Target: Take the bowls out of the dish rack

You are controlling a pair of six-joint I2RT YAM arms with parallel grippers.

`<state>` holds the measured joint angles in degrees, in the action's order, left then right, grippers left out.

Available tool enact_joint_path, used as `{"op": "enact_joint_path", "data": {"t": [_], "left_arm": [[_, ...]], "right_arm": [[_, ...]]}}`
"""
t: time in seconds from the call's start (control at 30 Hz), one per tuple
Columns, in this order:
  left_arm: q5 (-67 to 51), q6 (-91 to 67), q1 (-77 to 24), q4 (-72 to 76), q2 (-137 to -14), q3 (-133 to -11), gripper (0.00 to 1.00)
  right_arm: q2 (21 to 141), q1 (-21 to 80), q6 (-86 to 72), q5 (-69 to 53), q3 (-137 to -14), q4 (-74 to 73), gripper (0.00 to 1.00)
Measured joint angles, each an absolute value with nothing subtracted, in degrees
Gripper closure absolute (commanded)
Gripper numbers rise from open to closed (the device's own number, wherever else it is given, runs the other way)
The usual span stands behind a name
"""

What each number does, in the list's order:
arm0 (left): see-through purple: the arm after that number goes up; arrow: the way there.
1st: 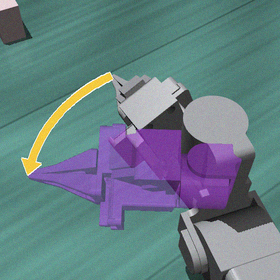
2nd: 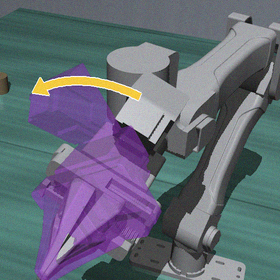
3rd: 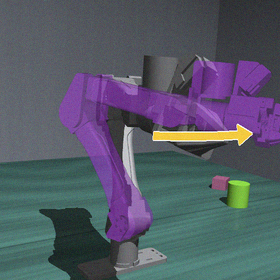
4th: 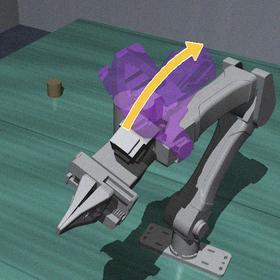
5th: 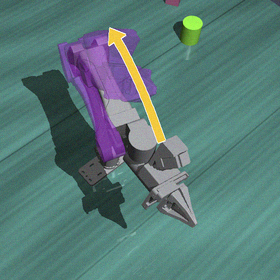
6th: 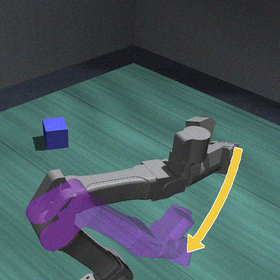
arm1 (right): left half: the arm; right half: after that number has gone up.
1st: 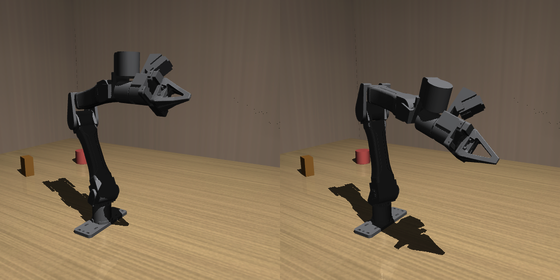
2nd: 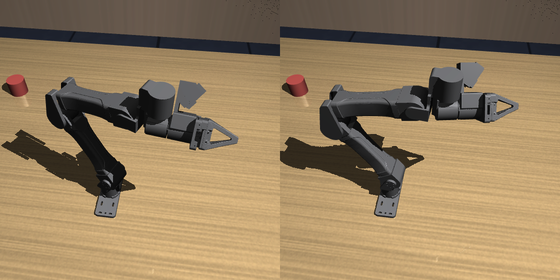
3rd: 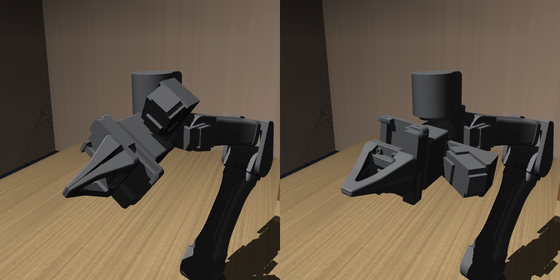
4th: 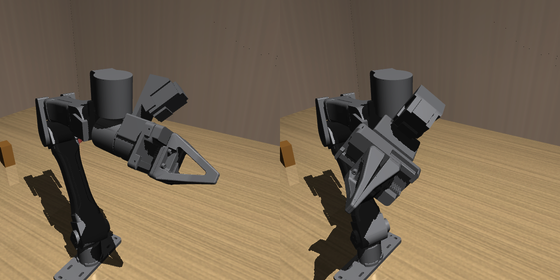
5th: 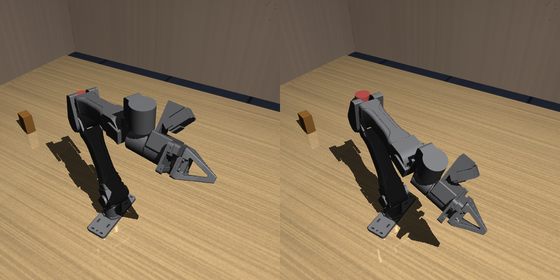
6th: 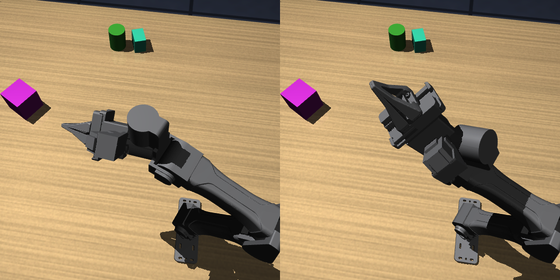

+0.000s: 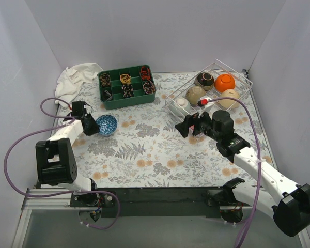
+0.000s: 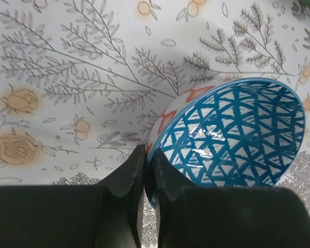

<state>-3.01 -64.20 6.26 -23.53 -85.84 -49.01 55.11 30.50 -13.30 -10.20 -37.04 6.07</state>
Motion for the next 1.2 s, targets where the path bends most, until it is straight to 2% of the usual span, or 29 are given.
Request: {"op": "enact_joint_path", "data": {"t": [0.1, 0.2, 0.3, 0.33, 0.4, 0.43, 0.57, 0.93, 1.2], "left_arm": [[-3.01, -63.79, 7.38, -23.57, -87.22, -50.57, 0.99], [-3.18, -63.48, 7.86, -23.51, -88.75, -51.72, 0.88], [-3.79, -63.11, 8.21, -23.44, -88.97, -51.92, 0.72], [-3.95, -63.02, 8.32, -23.33, -88.97, -51.94, 0.61], [-4.54, -62.78, 8.45, -23.24, -88.97, -52.05, 0.45], [-4.75, -62.72, 8.51, -23.18, -88.97, -52.12, 0.32], [-5.26, -62.43, 8.58, -22.85, -88.27, -52.21, 0.04], [-4.75, -62.24, 6.98, -20.29, -71.94, -50.41, 0.02], [3.27, -55.16, -10.85, -16.03, -53.67, -42.85, 0.02]], "right_arm": [[55.2, 30.5, -13.13, -10.17, -36.6, 5.67, 0.02], [55.24, 30.5, -13.04, -10.15, -36.6, 5.67, 0.02], [55.24, 30.5, -12.91, -9.72, -36.6, 5.67, 0.02], [55.24, 30.5, -12.82, -9.5, -36.6, 5.65, 0.02], [55.44, 30.5, -12.51, -9.06, -36.62, 5.65, 0.02], [55.66, 30.5, -12.25, -8.91, -36.62, 5.56, 0.02], [56.8, 30.5, -11.51, -7.44, -37.04, 3.49, 0.02], [62.78, 29.71, -9.93, 2.44, -48.51, -5.72, 0.01], [72.05, 22.06, -13.96, 5.3, -57.65, -8.03, 0.01]]}}
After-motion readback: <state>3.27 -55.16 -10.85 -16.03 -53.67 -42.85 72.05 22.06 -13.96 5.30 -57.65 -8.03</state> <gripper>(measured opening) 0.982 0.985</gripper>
